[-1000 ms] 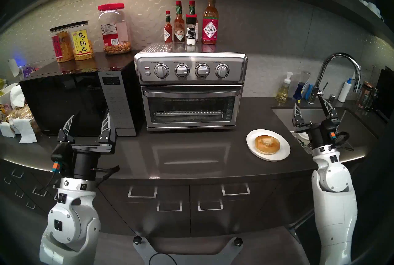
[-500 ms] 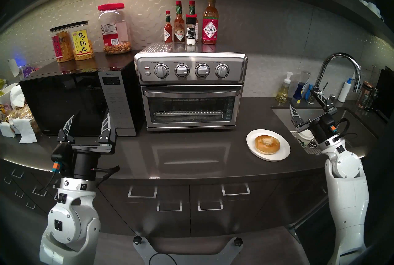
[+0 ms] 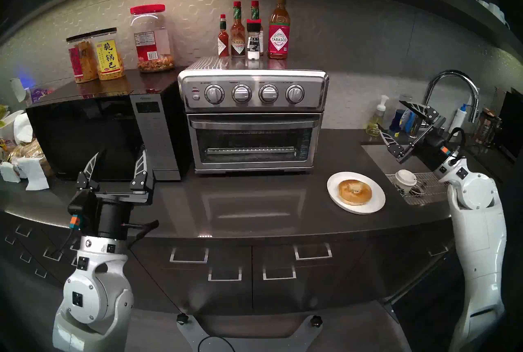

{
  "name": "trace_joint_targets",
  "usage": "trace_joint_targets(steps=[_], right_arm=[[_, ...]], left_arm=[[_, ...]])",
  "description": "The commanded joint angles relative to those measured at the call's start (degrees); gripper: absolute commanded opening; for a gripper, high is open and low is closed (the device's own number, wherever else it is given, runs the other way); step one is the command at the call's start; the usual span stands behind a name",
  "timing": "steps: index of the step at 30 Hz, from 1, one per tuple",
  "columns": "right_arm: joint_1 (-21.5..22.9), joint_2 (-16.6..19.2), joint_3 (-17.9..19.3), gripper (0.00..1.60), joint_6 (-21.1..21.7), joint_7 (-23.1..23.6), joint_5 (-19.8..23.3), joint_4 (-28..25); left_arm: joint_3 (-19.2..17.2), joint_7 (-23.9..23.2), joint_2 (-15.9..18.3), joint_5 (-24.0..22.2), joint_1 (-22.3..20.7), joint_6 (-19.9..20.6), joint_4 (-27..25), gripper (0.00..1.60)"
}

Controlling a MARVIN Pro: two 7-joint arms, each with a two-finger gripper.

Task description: Open the oven and place the bagel inside on the rack

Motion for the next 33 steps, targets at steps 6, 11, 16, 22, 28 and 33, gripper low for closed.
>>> trace_joint_targets(steps=[6,11,16,22,28,33], right_arm=[[8.72,9.17,-1.53,1.60,1.49,8.11,-0.56,-1.40],[11.82,12.44,-4.56,1.60,2.33,11.07,0.83,-0.43],[12.61,13.27,-5.59,1.60,1.69,15.63,2.96,3.48],[10.91,12.66,-5.61,1.60,-1.29,18.34,3.17,8.19],[9.57,12.49,-4.88,1.60,-2.40,20.37,3.87,9.45],[4.82,10.51,-0.90,1.60,-2.09,20.79,6.62,5.29]], left_arm=[[0.02,-0.04,0.02,0.03,-0.17,-0.20,-0.97,1.60],[0.01,-0.04,0.02,0.03,-0.15,-0.19,-1.01,1.60],[0.01,-0.04,0.02,0.02,-0.08,-0.13,-1.12,1.60],[0.01,-0.04,0.02,0.02,-0.05,-0.09,-1.17,1.60],[0.00,-0.04,0.03,0.02,-0.03,-0.07,-1.20,1.60],[0.01,-0.04,0.02,0.02,-0.05,-0.09,-1.17,1.60]])
